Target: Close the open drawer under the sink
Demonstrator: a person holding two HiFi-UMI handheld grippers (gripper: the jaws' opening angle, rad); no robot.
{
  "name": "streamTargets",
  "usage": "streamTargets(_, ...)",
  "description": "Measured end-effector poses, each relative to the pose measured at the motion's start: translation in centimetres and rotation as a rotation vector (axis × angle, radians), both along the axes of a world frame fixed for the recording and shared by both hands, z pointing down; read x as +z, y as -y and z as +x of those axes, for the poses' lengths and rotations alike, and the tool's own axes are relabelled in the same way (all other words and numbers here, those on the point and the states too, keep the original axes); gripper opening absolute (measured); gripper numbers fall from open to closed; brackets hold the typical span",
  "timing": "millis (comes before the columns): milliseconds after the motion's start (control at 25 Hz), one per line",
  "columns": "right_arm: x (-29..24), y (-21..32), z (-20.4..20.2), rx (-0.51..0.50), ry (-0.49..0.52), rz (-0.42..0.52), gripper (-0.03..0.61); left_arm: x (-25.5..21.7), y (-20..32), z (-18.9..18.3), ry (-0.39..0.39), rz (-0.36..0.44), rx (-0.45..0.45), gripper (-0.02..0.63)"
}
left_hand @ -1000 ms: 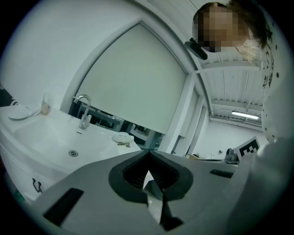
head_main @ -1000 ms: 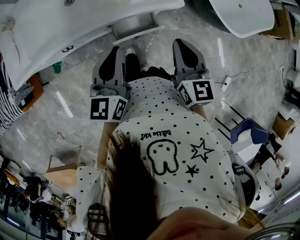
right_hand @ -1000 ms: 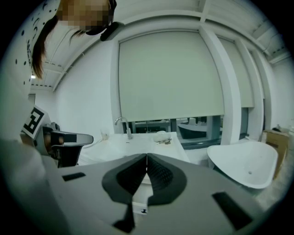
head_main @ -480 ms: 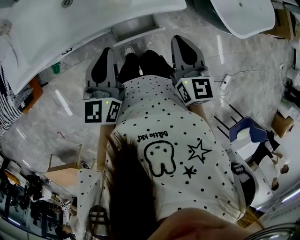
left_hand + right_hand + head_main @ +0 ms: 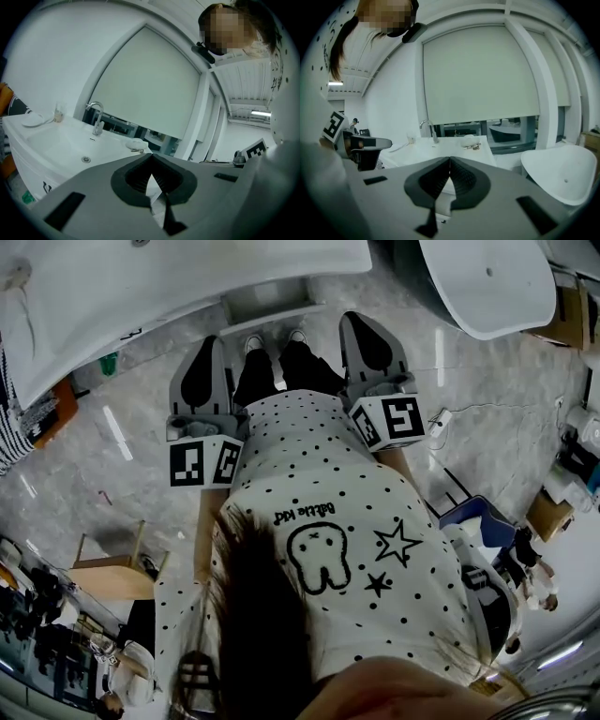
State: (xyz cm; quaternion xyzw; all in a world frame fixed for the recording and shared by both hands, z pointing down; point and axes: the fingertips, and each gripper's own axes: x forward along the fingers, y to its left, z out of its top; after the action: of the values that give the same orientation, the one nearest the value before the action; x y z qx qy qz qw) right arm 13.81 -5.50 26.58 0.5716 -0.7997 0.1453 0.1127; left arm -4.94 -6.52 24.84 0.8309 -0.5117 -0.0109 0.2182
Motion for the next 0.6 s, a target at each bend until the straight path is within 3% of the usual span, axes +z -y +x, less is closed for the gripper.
streamTargets(200, -0.6, 0.5, 2.1, -0.044, 0.005, 0.010, 0.012, 0.0, -0.2, 1.7, 0.007, -0.022, -0.065, 0.006)
streamTargets(600, -1.2, 0.6, 5.2, -0.118, 0.012, 0.044, 0.012, -0.7, -1.7, 5.0, 0.010, 0.021, -0.140, 0.006)
